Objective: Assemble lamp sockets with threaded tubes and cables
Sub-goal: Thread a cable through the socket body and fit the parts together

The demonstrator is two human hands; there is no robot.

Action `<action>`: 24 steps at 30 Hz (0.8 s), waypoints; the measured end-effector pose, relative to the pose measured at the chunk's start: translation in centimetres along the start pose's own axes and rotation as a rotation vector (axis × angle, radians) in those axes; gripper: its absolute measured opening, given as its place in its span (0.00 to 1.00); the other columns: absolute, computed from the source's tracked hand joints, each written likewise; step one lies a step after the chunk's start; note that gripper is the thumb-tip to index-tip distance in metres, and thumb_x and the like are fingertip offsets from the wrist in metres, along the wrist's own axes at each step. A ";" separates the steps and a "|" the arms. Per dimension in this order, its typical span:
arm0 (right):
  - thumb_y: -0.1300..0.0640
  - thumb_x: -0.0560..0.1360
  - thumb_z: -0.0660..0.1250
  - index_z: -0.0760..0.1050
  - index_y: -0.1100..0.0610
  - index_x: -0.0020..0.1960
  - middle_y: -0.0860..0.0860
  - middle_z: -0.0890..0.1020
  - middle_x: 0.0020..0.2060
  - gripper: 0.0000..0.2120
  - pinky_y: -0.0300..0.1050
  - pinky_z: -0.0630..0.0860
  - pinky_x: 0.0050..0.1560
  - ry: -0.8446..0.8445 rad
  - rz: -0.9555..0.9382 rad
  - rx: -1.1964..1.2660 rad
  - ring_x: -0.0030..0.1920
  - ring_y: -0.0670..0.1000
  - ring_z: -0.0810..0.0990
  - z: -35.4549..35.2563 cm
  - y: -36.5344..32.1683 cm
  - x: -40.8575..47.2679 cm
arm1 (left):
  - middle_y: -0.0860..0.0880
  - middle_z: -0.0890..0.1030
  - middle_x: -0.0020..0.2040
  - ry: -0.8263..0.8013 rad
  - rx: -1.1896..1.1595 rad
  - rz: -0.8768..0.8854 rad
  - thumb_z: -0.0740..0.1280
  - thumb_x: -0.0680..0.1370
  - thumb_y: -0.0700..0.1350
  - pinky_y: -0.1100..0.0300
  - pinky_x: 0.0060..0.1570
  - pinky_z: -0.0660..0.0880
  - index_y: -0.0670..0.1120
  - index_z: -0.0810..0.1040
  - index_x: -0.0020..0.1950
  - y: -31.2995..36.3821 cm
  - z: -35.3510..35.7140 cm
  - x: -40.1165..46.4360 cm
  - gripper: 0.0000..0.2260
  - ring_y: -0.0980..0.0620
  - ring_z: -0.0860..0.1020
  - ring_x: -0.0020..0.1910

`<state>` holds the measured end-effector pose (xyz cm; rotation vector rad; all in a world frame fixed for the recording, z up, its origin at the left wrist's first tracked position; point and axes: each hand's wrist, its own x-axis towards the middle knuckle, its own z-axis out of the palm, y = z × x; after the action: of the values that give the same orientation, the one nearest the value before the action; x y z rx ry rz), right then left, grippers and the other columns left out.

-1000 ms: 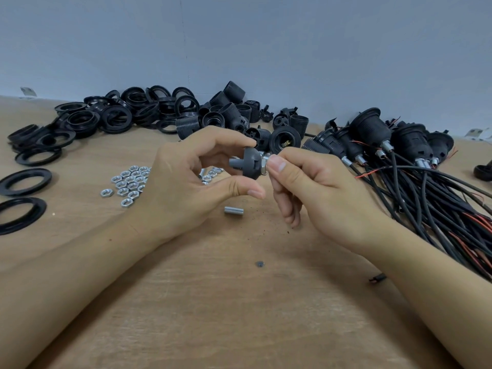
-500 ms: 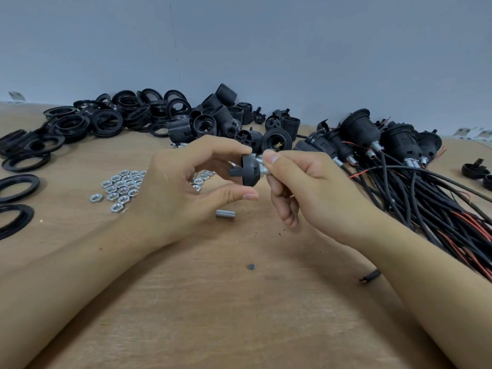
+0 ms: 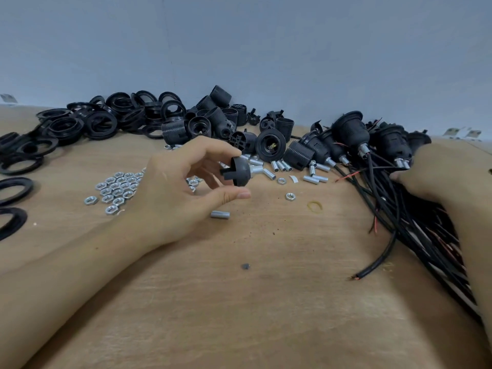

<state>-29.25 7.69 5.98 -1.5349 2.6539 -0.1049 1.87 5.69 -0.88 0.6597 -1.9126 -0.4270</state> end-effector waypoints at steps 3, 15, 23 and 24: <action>0.55 0.79 0.66 0.62 0.61 0.31 0.58 0.66 0.31 0.23 0.45 0.58 0.29 0.018 0.001 -0.094 0.31 0.55 0.66 0.6 0.6 0.7 | 0.58 0.82 0.50 0.009 0.014 -0.009 0.78 0.71 0.52 0.64 0.45 0.79 0.50 0.79 0.58 -0.1 -0.1 0.0 0.18 0.53 0.83 0.44; 0.54 0.76 0.71 0.64 0.62 0.30 0.58 0.69 0.30 0.23 0.46 0.66 0.35 0.061 0.065 -0.032 0.31 0.55 0.67 1.1 1.3 1.8 | 0.59 0.83 0.50 0.000 0.044 -0.017 0.77 0.69 0.54 0.58 0.43 0.80 0.52 0.79 0.58 -0.2 -0.2 0.0 0.20 0.55 0.83 0.43; 0.57 0.79 0.59 0.65 0.63 0.63 0.58 0.77 0.47 0.15 0.52 0.71 0.47 0.613 0.002 0.586 0.47 0.60 0.76 0.7 1.5 2.0 | 0.60 0.82 0.49 0.009 0.048 -0.020 0.78 0.69 0.53 0.55 0.41 0.78 0.51 0.79 0.57 -0.1 -0.1 0.0 0.19 0.56 0.82 0.42; 0.53 0.79 0.59 0.66 0.61 0.64 0.57 0.78 0.46 0.16 0.49 0.70 0.46 0.720 -0.027 0.700 0.46 0.58 0.76 0.6 1.4 1.7 | 0.60 0.82 0.49 0.010 0.045 -0.022 0.78 0.69 0.52 0.55 0.41 0.78 0.51 0.79 0.57 -0.1 -0.2 0.0 0.19 0.57 0.81 0.41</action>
<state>-31.27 6.87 5.21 -1.4270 2.5246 -1.6542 2.02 5.64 -0.85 0.7117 -1.9124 -0.3947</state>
